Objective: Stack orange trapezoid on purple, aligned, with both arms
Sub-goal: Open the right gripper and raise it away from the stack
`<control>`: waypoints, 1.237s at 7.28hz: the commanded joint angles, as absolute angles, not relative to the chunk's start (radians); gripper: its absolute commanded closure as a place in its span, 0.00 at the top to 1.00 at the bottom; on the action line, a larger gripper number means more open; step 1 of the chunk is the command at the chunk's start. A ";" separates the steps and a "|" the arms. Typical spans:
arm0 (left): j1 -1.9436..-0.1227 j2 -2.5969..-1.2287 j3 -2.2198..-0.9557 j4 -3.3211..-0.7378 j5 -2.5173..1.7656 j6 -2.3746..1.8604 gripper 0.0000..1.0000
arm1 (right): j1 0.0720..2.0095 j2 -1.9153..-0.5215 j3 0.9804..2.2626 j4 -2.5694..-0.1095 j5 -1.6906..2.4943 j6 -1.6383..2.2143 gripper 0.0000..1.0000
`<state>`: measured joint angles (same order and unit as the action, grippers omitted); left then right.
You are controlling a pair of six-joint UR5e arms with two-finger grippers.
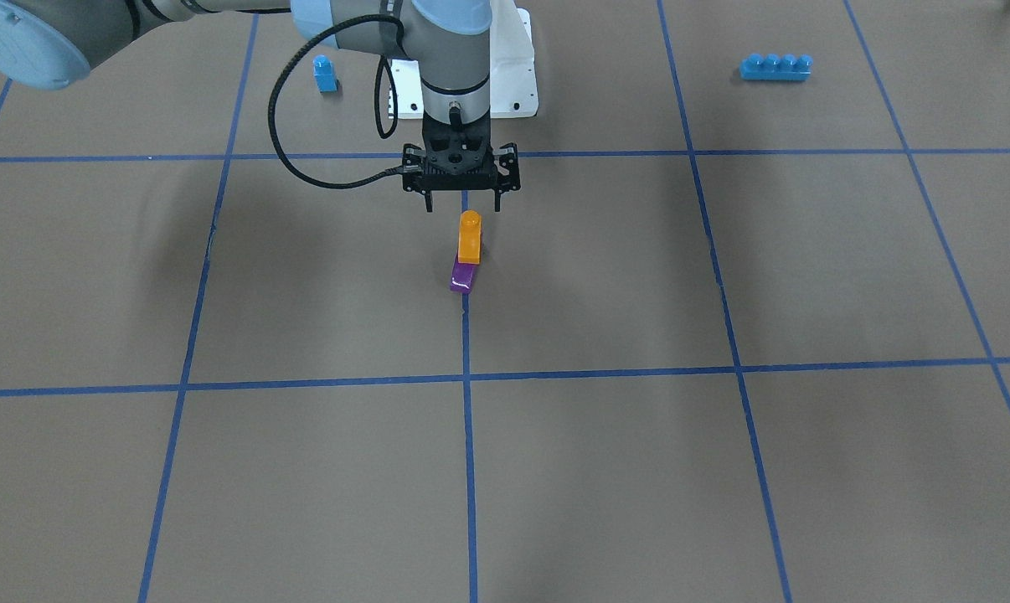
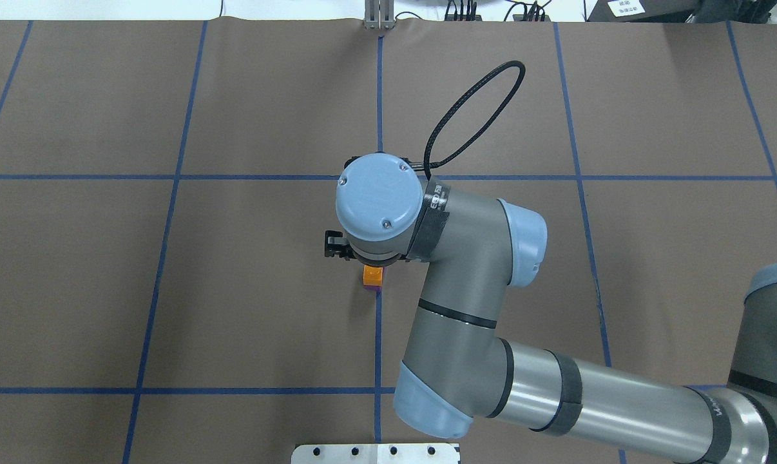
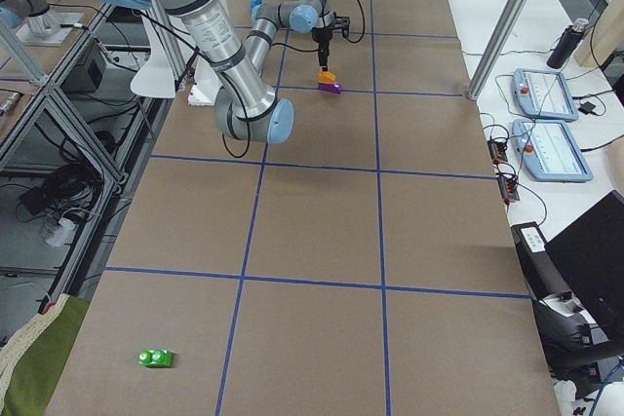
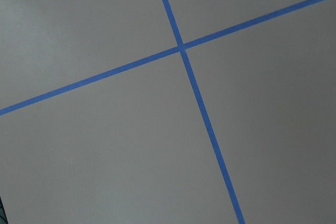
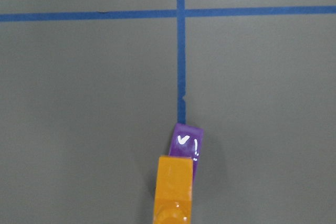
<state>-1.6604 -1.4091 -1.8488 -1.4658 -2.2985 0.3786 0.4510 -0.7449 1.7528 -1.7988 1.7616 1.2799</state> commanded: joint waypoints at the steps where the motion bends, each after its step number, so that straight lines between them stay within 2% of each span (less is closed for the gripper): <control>1: -1.661 -1.375 -1.847 -1.466 -2.298 0.376 1.00 | 0.616 -0.767 1.860 -1.920 1.906 1.125 1.00; 4: -1.661 -1.373 -1.850 -1.491 -2.296 0.373 1.00 | 0.933 -0.921 1.867 -1.919 2.095 0.704 1.00; 7: -1.666 -1.371 -1.845 -1.482 -2.333 0.262 1.00 | 1.226 -1.197 1.876 -1.911 2.227 0.179 1.00; 9: -1.664 -1.359 -1.854 -1.493 -2.347 0.250 1.00 | 1.371 -1.360 1.873 -1.910 2.232 0.029 1.00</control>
